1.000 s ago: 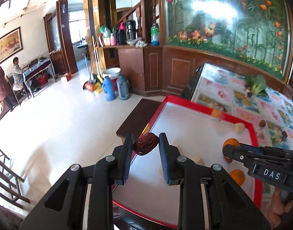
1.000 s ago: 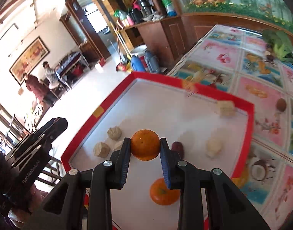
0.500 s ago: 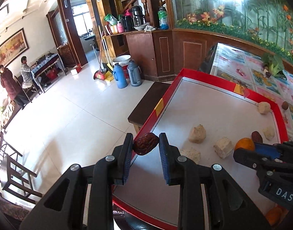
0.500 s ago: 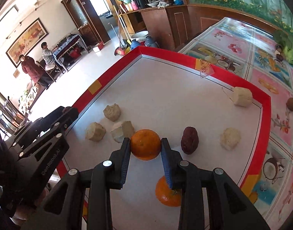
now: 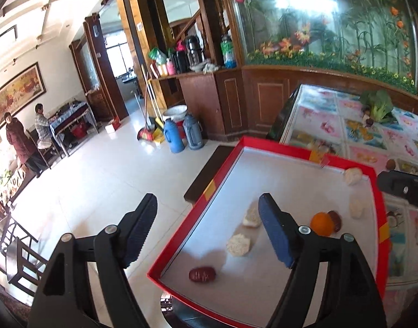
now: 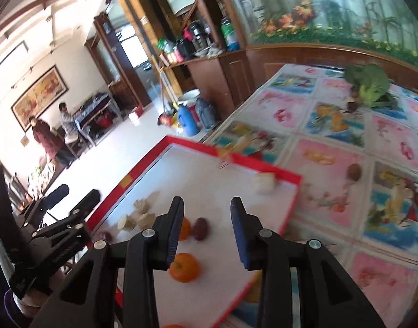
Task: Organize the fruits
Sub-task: 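Move both tools back over the remaining fruits on the tablecloth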
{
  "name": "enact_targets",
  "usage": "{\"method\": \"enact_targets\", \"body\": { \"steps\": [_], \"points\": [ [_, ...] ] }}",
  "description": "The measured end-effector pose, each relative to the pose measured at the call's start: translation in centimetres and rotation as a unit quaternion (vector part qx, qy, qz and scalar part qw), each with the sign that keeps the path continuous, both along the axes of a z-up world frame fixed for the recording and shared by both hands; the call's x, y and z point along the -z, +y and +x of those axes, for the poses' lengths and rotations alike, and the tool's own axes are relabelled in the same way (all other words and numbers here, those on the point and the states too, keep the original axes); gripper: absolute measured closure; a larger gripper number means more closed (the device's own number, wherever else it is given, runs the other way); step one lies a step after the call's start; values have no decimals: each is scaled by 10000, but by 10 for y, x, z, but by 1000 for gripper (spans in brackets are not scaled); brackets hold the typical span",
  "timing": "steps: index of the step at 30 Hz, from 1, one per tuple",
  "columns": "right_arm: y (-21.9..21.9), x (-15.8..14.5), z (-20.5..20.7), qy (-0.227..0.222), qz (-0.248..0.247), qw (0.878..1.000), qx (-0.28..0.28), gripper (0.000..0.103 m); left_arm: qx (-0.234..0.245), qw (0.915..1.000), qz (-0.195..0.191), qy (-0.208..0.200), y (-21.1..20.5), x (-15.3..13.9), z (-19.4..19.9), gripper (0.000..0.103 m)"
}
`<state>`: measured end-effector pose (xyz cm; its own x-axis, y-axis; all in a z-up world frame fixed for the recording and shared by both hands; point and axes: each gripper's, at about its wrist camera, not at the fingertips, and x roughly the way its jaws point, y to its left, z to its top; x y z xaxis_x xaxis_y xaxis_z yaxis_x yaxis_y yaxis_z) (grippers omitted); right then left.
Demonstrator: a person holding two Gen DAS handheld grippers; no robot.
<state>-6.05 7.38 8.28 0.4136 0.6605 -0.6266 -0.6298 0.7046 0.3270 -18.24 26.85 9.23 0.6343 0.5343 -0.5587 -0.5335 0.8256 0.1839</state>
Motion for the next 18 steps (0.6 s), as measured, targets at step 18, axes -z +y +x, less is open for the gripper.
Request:
{"method": "enact_targets", "body": {
  "steps": [18],
  "points": [
    [-244, 1, 52, -31, 156, 9742, 2251, 68, 1832, 9830, -136, -54, -113, -30, 64, 18]
  ]
}}
